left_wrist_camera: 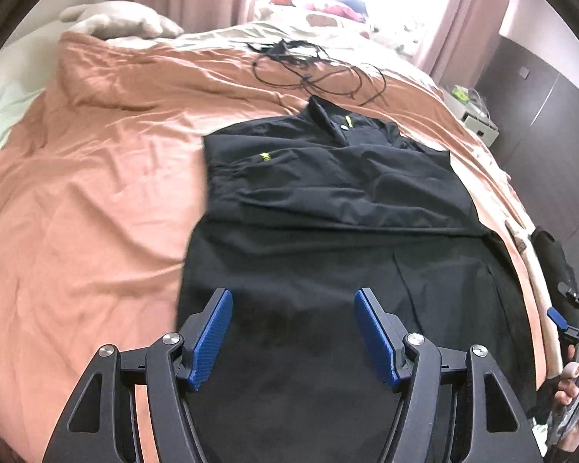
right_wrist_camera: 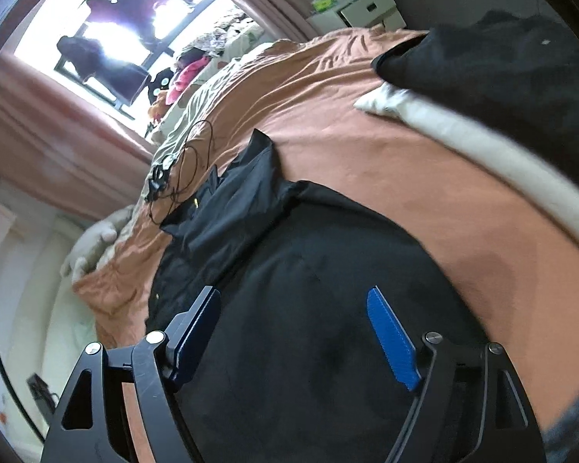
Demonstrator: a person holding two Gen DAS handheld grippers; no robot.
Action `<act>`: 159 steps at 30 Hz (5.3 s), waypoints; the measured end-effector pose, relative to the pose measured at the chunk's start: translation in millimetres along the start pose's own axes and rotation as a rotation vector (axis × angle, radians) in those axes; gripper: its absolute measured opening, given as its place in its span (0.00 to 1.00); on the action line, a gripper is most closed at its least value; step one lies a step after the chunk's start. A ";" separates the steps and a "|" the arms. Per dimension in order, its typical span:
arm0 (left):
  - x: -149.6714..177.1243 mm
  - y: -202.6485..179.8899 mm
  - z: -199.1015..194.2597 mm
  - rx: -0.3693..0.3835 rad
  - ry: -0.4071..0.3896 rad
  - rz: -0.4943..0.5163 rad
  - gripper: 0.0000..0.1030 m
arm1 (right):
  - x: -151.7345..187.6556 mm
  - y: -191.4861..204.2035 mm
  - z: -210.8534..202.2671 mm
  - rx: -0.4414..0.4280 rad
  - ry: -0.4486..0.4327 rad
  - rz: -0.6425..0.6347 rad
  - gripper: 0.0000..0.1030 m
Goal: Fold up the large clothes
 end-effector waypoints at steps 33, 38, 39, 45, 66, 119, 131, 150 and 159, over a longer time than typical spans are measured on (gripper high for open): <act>224.6 94.4 -105.2 0.073 -0.051 -0.321 0.57 | 84.7 -104.5 -147.1 0.137 -0.056 -0.230 0.76; 247.3 98.2 -68.2 0.102 0.026 -0.363 0.42 | 91.5 -122.9 -125.8 0.126 -0.020 -0.211 0.76; 251.0 98.8 -60.4 0.107 0.042 -0.373 0.41 | 92.5 -125.8 -121.4 0.114 -0.013 -0.206 0.76; 260.1 97.7 -29.1 0.097 0.097 -0.375 0.39 | 90.9 -143.1 -99.4 0.091 0.008 -0.144 0.76; 259.2 106.8 -41.3 0.492 0.028 -0.525 0.39 | 96.7 -155.8 -65.0 -0.233 0.114 0.027 0.76; 295.7 150.4 -185.9 0.480 -0.274 -0.704 0.02 | 123.0 -28.1 -181.0 -0.419 -0.007 -0.095 0.04; 342.3 156.0 -237.5 0.521 -0.353 -0.701 0.02 | 156.2 -35.4 -229.0 -0.448 -0.027 -0.122 0.04; 350.3 152.5 -304.2 0.570 -0.465 -0.657 0.02 | 158.5 -26.1 -277.2 -0.501 -0.092 -0.155 0.04; 274.6 147.6 -298.1 0.561 -0.505 -0.612 0.02 | 112.5 -0.6 -244.9 -0.510 -0.123 -0.134 0.05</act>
Point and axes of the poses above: each gripper's, at about its wrist camera, not at the fingertips, and z roughly the way its jaws point, y to its left, x to its underside, the point moved 1 cm from there along z, roughly the way its jaws point, and after that the axes turned 3 degrees about -x, right-handed, at the moved point
